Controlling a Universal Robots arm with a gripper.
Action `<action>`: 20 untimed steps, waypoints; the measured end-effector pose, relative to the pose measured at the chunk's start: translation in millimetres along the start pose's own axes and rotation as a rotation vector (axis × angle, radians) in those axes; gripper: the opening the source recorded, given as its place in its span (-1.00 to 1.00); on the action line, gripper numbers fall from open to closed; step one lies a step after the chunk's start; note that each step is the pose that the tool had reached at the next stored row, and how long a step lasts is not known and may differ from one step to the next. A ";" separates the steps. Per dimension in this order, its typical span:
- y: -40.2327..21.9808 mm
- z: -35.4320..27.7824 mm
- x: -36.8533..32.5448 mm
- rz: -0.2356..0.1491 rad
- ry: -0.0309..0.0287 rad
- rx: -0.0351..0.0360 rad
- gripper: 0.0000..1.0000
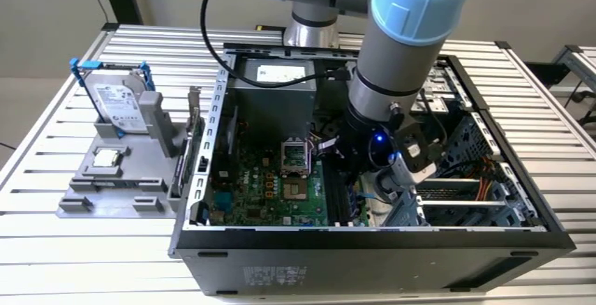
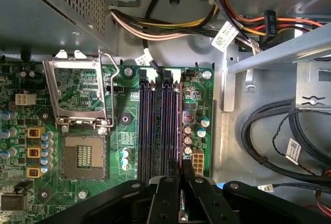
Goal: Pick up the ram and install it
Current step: 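Insert the ram into the slot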
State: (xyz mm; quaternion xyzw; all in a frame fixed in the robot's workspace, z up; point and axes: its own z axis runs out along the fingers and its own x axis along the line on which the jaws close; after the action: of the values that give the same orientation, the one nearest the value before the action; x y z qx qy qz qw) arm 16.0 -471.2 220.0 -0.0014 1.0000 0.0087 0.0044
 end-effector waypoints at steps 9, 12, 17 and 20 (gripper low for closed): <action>-0.1 3.0 0.1 0.001 0.0000 0.0058 -1.00; 0.0 3.2 0.4 0.002 -0.0001 0.0057 -1.00; 0.0 3.8 0.5 0.003 -0.0001 0.0075 -1.00; 0.0 3.8 0.6 0.004 -0.0001 0.0084 -1.00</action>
State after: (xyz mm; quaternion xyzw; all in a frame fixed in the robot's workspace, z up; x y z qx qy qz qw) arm 15.4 -471.1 216.2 0.0006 1.0000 0.0045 0.0044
